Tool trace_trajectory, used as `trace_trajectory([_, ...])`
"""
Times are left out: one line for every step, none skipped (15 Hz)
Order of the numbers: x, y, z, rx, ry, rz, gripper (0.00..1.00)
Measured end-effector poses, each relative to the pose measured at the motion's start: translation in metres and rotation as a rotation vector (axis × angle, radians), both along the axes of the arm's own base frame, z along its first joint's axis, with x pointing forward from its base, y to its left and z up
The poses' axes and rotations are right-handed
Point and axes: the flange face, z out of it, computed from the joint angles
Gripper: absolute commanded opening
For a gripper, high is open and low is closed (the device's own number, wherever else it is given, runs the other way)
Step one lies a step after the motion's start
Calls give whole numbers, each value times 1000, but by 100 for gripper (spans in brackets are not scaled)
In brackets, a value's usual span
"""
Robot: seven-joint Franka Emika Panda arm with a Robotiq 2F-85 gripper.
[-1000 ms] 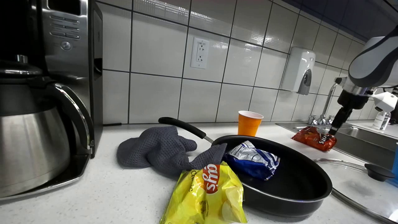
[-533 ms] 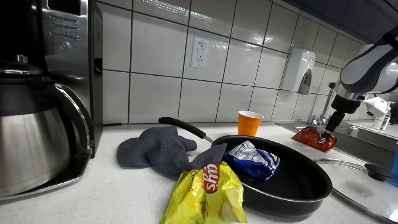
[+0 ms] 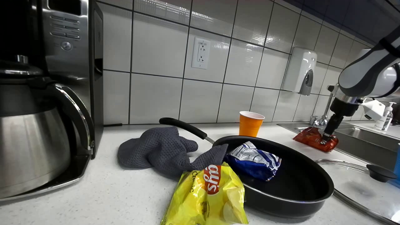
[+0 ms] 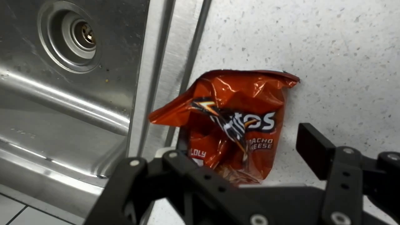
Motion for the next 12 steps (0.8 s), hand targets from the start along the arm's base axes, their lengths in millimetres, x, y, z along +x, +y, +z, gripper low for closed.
trace_trajectory([0,0,-1,0,0,-1,49])
trace_trajectory([0,-1,-1,0,0,-2,42])
trace_trajectory([-1,-1,-2,0,1,-2,33])
trace_trajectory([-1,-2,-2,1,2,-3,27])
trace_trajectory([-1,-2,-3,1,2,-4,18])
trace_trajectory([-1,-2,-3,3,2,-5,11])
trace_trajectory([-1,-2,-3,5,1,-6,3])
trace_trajectory([-1,-2,-3,7,0,-7,0])
trace_trajectory([-2,-3,-3,8,0,-8,0])
trace_trajectory([-2,-3,-3,9,-1,-9,0])
trace_trajectory([-2,-4,-3,9,-1,-11,0])
trace_trajectory([-3,-5,-4,9,-1,-12,0])
